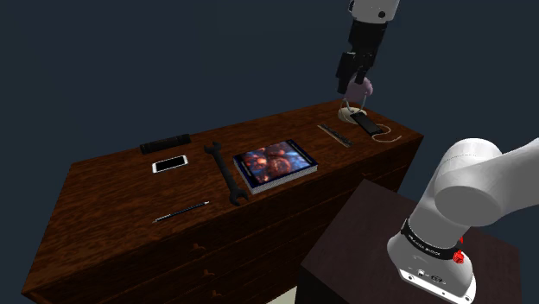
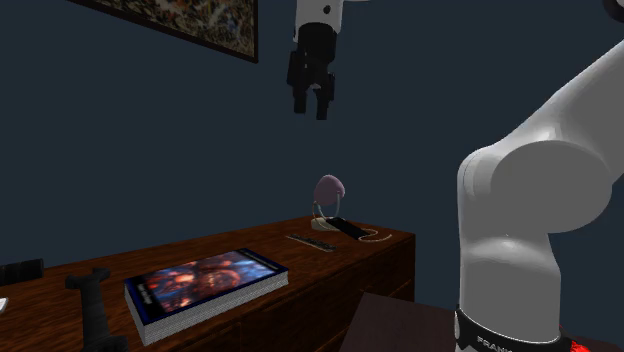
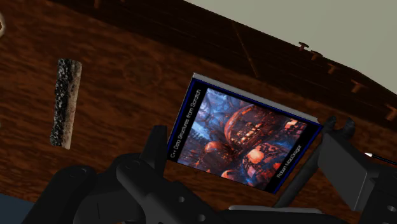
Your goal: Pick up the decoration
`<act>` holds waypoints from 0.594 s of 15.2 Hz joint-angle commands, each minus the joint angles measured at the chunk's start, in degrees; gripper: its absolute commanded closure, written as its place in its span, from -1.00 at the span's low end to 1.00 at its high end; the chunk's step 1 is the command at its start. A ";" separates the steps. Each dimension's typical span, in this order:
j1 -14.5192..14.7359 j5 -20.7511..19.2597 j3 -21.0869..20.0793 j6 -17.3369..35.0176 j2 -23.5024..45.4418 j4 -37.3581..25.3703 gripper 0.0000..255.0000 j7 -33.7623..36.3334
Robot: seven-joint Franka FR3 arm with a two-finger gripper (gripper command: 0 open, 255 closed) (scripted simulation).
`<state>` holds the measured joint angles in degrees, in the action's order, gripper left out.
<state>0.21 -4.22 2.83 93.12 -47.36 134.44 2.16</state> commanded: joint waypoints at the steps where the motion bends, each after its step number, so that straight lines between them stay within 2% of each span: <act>1: 0.00 0.00 0.00 0.00 0.00 0.00 -1.00 0.00; 9: -2.81 -3.49 7.24 12.39 7.82 4.63 -1.00 -4.46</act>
<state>-2.22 -7.26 9.02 104.24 -40.79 139.17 -1.54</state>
